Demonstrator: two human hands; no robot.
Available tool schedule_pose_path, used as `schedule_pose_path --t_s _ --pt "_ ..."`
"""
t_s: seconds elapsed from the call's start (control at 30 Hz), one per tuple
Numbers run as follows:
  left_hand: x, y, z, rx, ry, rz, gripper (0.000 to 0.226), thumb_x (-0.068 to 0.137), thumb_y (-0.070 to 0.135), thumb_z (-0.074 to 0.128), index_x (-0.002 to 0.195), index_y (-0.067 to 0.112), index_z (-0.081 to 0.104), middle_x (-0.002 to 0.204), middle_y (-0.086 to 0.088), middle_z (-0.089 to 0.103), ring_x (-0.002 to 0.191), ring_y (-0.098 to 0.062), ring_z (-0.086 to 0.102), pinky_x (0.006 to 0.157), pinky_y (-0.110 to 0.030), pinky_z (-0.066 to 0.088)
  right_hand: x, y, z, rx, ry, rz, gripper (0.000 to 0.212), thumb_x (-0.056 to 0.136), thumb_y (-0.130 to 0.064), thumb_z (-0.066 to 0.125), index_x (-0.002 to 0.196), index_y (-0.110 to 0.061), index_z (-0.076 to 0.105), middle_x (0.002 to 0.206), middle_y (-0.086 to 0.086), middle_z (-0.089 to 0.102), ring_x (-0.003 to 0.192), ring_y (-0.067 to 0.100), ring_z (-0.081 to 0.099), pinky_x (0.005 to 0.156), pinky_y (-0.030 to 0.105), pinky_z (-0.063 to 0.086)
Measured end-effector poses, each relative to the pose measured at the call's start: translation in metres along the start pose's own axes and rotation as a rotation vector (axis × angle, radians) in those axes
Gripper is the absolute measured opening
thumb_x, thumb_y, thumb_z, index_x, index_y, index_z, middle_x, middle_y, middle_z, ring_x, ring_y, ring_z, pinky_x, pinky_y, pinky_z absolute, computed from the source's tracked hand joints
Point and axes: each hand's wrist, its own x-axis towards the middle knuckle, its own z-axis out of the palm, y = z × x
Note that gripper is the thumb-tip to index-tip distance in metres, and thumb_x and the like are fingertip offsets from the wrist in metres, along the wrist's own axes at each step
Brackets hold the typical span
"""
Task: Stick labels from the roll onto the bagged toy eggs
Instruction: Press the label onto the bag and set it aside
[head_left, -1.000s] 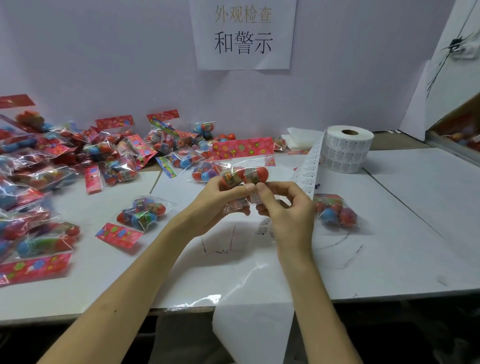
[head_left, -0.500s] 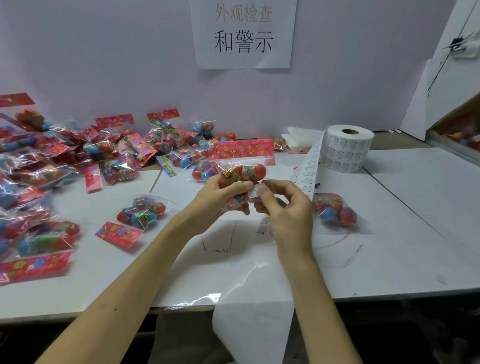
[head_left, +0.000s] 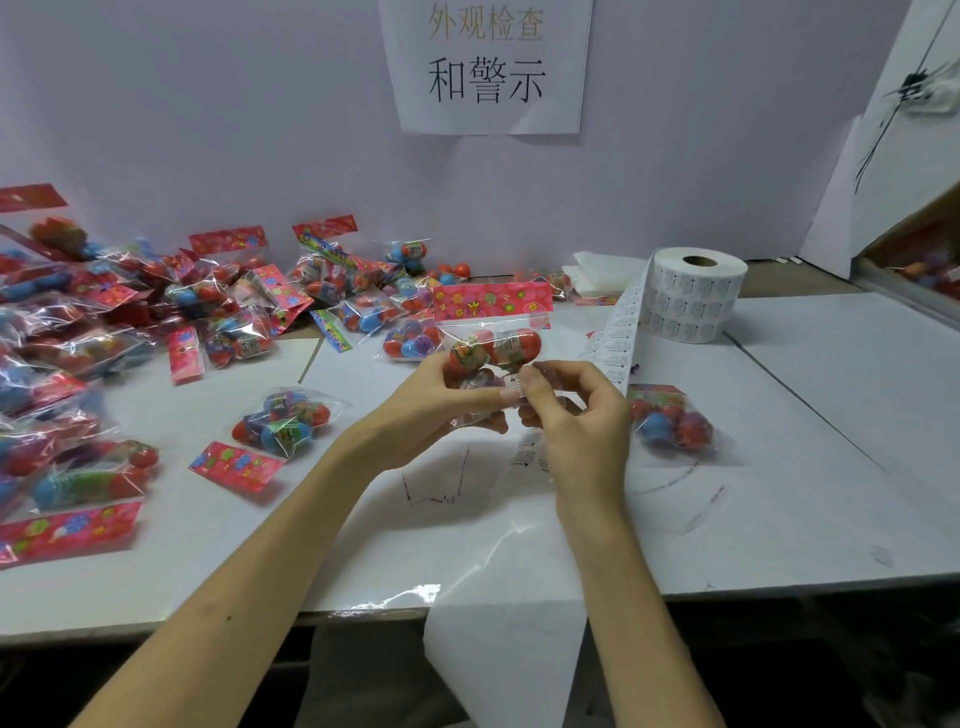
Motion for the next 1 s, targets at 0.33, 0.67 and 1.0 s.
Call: schedule_pose_path --t_s 0.33,0.67,1.0 --pt "0.0003 -0.0001 -0.0023 -0.013 -0.045 -0.015 0.05 0.073 0.007 0.077 0.12 0.015 0.061 0.093 -0.002 0.078 0.083 -0.017 0.074 0.073 -0.026 0.058 0.0017 0.0016 -0.0001 0.044 0.016 0.051 0.011 0.093 -0.01 0.07 0.083 -0.012 0.073 0.073 -0.002 0.072 0.057 0.013 0.066 0.061 0.03 0.058" --pt "0.0015 -0.0018 -0.0045 -0.112 0.023 0.018 0.045 0.078 0.012 0.073 0.122 0.007 0.063 0.094 -0.01 0.075 0.082 -0.02 0.07 0.072 -0.028 0.058 -0.0008 0.0012 0.0013 -0.015 -0.129 -0.003 0.022 0.081 -0.018 0.076 0.103 -0.021 0.072 0.096 -0.008 0.075 0.084 0.014 0.073 0.076 0.032 0.061" --pt "0.0013 -0.0022 -0.0049 -0.118 0.054 0.036 0.033 0.083 0.019 0.072 0.114 0.009 0.066 0.099 -0.009 0.076 0.087 -0.021 0.071 0.071 -0.028 0.058 0.0008 -0.0007 0.0037 0.077 -0.145 0.072 0.024 0.077 -0.021 0.064 0.098 -0.029 0.073 0.096 -0.014 0.075 0.084 0.01 0.072 0.072 0.023 0.057"
